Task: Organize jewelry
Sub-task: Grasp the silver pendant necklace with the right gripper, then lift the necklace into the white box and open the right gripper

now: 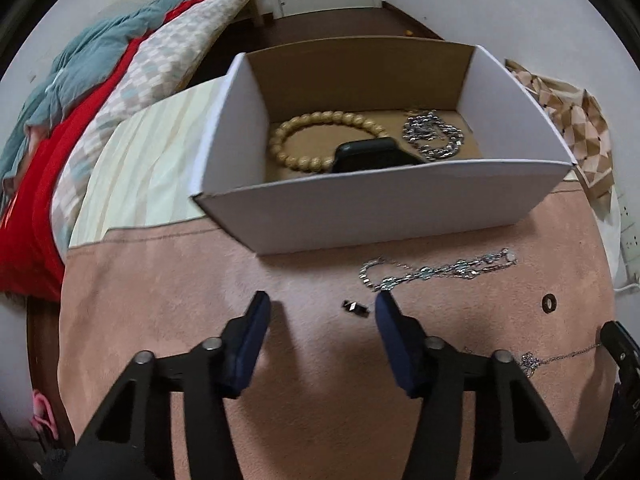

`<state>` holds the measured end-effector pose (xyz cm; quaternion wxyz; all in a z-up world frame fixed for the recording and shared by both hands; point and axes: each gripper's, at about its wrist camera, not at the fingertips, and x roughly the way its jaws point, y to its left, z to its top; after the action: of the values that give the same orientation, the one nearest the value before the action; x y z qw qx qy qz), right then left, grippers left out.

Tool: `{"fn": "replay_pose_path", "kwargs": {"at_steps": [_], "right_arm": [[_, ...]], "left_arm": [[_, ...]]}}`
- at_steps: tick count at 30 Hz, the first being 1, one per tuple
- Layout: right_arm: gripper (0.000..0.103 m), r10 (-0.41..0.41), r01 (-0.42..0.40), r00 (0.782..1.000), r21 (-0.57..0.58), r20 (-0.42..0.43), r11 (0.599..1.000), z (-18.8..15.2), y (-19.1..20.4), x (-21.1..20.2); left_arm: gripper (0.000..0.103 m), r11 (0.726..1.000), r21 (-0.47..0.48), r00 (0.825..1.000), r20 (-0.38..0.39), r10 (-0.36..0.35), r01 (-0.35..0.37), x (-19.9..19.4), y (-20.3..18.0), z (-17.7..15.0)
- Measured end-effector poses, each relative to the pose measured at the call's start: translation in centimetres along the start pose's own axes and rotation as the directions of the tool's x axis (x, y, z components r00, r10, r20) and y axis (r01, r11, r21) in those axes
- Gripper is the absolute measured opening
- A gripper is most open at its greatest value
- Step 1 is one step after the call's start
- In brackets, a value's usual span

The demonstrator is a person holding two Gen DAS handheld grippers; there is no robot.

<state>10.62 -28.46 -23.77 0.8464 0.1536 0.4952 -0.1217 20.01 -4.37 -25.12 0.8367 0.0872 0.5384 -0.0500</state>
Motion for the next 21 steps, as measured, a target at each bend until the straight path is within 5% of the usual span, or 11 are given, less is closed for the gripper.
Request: {"fn": "replay_pose_path", "kwargs": {"at_steps": [3, 21], "right_arm": [[0.011, -0.005, 0.005, 1.000, 0.006, -0.004, 1.000, 0.1, -0.3, 0.1], [0.011, 0.134, -0.131, 0.990, -0.089, 0.031, 0.987, 2.7, 3.9, -5.0]], "left_arm": [[0.011, 0.999, 0.032, 1.000, 0.002, -0.012, 0.012, 0.0, -0.8, 0.0], [0.011, 0.996, -0.023, 0.995, 0.038, -0.090, 0.091, -5.4, 1.5, -0.5]]}}
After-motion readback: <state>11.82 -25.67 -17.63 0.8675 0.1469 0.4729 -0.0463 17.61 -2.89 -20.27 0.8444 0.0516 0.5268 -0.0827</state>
